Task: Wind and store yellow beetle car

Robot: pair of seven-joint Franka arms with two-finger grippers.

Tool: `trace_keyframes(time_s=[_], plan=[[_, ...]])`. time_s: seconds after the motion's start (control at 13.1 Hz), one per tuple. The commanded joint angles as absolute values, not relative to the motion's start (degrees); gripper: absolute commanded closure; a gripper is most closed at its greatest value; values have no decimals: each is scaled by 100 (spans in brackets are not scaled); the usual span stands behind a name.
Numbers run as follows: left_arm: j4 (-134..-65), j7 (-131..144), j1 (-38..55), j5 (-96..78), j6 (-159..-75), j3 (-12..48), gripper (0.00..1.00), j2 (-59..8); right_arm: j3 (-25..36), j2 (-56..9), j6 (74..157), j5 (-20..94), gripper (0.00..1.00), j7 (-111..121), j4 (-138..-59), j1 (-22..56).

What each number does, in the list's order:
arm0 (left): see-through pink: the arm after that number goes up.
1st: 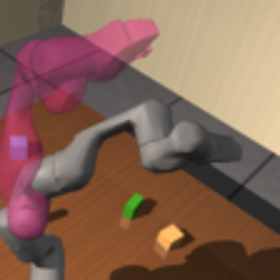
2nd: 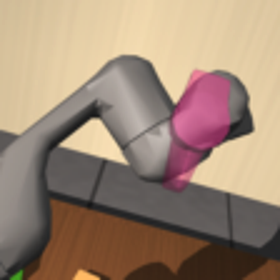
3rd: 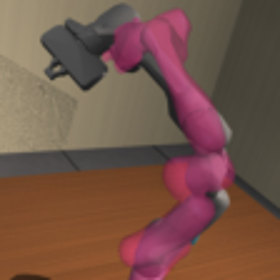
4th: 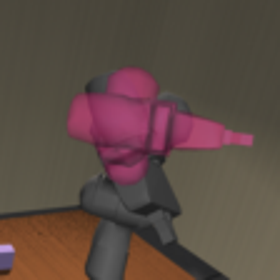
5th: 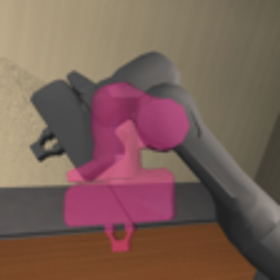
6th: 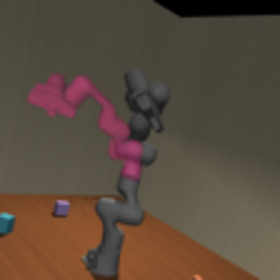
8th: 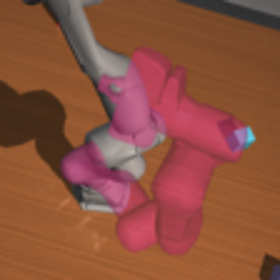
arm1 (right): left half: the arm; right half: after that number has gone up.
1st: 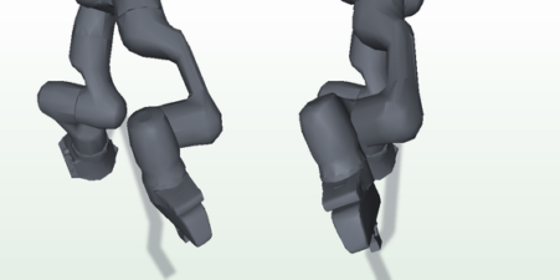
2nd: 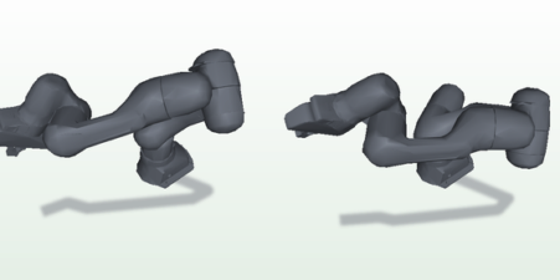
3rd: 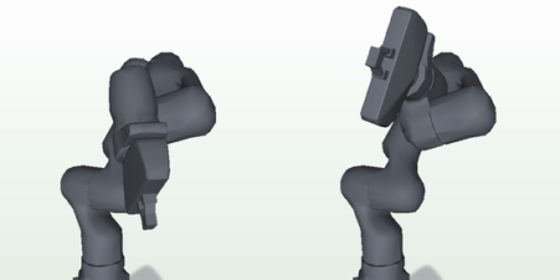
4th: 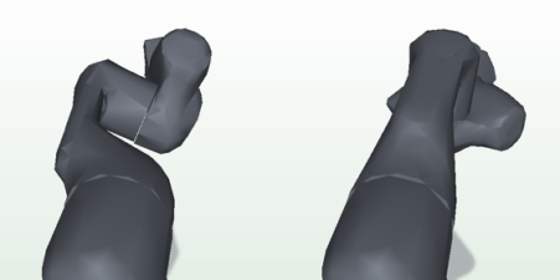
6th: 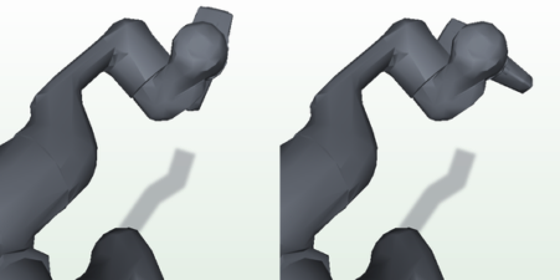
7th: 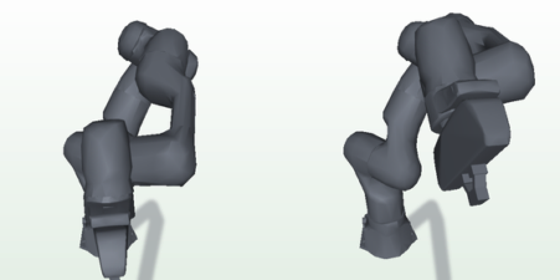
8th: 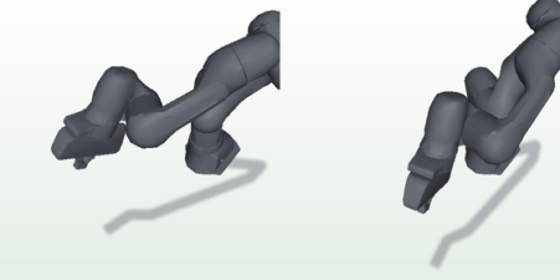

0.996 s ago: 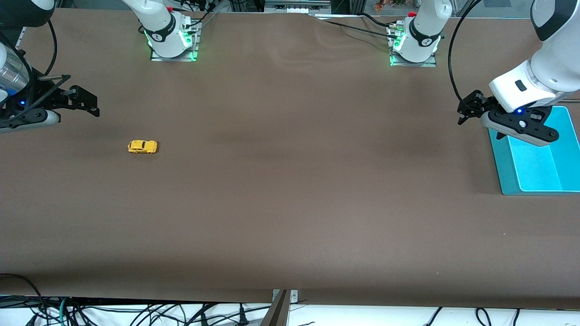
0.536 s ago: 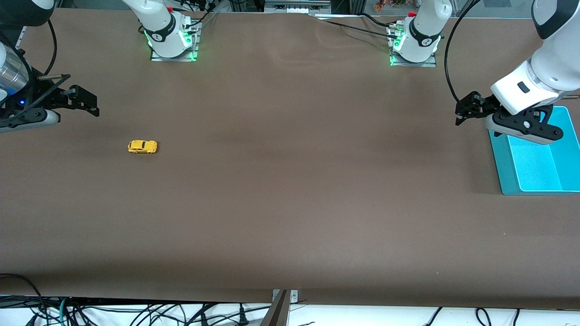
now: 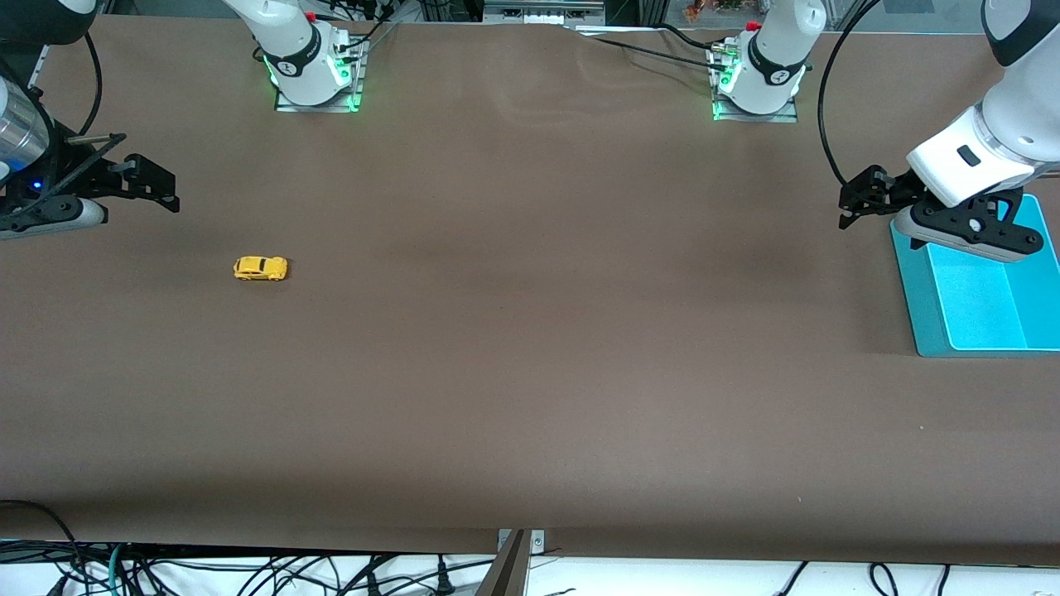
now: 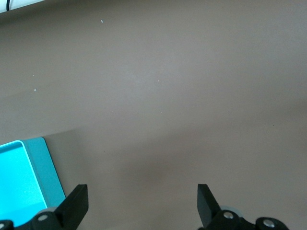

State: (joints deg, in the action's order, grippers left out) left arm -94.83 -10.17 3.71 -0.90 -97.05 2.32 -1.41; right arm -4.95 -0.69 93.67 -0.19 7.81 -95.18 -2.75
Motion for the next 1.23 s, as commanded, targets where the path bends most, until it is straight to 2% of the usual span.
trace_keyframes(time_s=[0.0,0.46,1.15], plan=[[-9325,-1011,325,-185,-9571,237,0,-193,-492,-18,9308,-26,0,879,-9466,-290],[-9334,-1037,316,-185,-9571,272,0,-202,-527,-316,9386,-26,0,861,-9475,-264],[-9325,-1037,316,-193,-9413,272,0,-185,-580,69,9448,-9,0,861,-10089,-255]])
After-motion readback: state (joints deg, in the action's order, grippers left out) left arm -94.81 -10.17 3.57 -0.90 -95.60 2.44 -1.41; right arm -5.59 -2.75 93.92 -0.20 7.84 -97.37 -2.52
